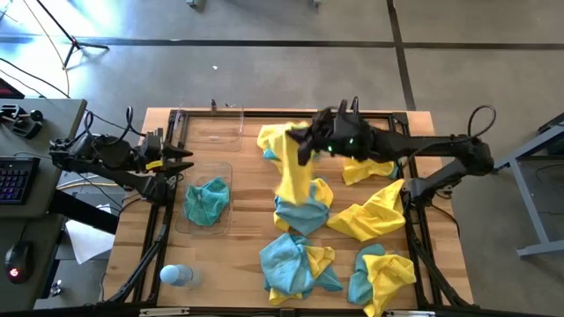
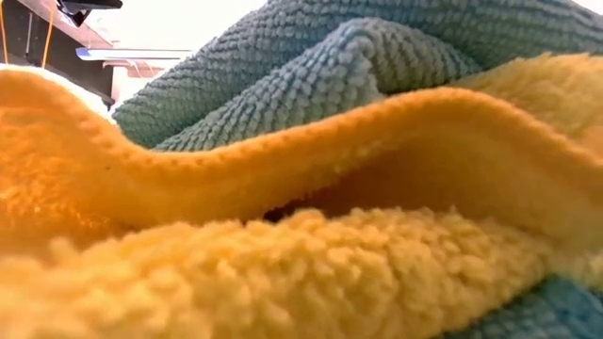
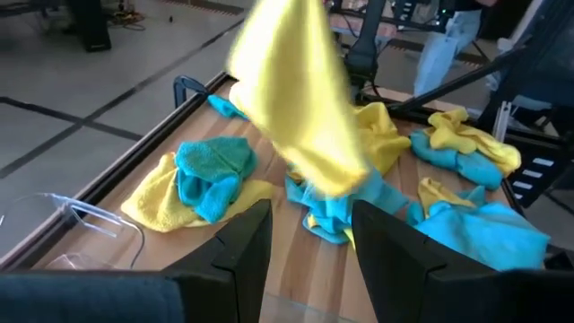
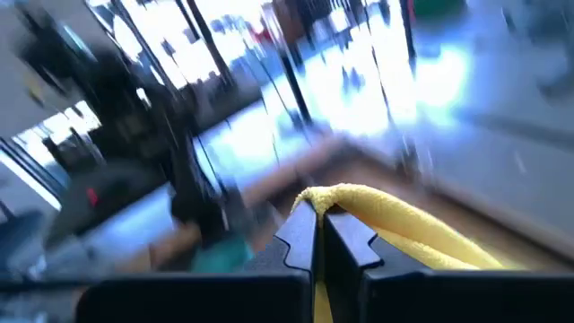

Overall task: Sort microfiber towel by color & place in baskets
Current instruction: Put the yellow microfiber cloth into the top transparent bin

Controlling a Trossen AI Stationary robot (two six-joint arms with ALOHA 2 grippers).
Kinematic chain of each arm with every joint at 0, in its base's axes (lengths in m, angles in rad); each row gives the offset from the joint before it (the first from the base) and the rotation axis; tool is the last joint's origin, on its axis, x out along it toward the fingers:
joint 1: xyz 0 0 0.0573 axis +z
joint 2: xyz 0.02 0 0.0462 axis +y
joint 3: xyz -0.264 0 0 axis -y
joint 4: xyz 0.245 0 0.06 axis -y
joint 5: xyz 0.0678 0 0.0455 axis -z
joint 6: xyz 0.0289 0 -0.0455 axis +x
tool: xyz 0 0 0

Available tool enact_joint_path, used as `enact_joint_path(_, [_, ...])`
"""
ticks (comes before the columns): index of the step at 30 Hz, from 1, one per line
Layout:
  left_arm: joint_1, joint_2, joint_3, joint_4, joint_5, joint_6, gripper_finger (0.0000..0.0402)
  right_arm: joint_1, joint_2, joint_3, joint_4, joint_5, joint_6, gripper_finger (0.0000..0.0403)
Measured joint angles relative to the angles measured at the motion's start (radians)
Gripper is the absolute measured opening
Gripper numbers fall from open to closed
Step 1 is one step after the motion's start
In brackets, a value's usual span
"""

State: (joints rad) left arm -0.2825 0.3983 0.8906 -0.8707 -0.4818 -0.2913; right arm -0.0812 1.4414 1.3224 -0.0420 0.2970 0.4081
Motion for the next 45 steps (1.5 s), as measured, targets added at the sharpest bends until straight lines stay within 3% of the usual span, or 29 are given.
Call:
enact_joint_path(4, [0.000,0.001,0.000,0.001,-0.016,0.000,0.0142,-0.096,0.070,0.008,0.216,-0.124,-0.085,0.0001])
enact_joint_path(7, [0.000,0.001,0.000,0.002,-0.050,-0.011,0.0142,-0.169,0.176,0.102,0.231,-0.234,-0.103,0.0001])
enact_joint_path(15, [0.001,0.001,0.000,0.002,-0.113,-0.021,0.0142,-0.278,0.560,0.674,0.203,-0.519,-0.201,0.0000])
enact_joint_path(19, [0.001,0.001,0.000,0.002,-0.119,-0.021,0.0142,-0.295,0.749,1.009,0.181,-0.591,-0.233,0.0000])
enact_joint_path(20, [0.001,0.001,0.000,0.002,-0.122,-0.021,0.0142,-0.296,0.785,1.042,0.196,-0.592,-0.250,0.0000])
enact_joint_path(24, [0.001,0.001,0.000,0.002,-0.134,-0.021,0.0142,-0.299,0.802,0.869,0.524,-0.548,-0.257,0.0000])
enact_joint_path(32, [0.002,0.001,0.000,0.002,-0.191,-0.021,0.0142,-0.301,0.800,0.723,0.538,-0.391,-0.308,0.0000])
enact_joint_path(35, [0.002,0.001,0.000,0.002,-0.209,-0.021,0.0142,-0.301,0.800,0.700,0.626,-0.337,-0.338,0.0000])
enact_joint_path(45, [0.002,0.001,0.000,0.002,-0.211,-0.021,0.0142,-0.304,0.798,0.700,0.704,-0.397,-0.315,0.0000])
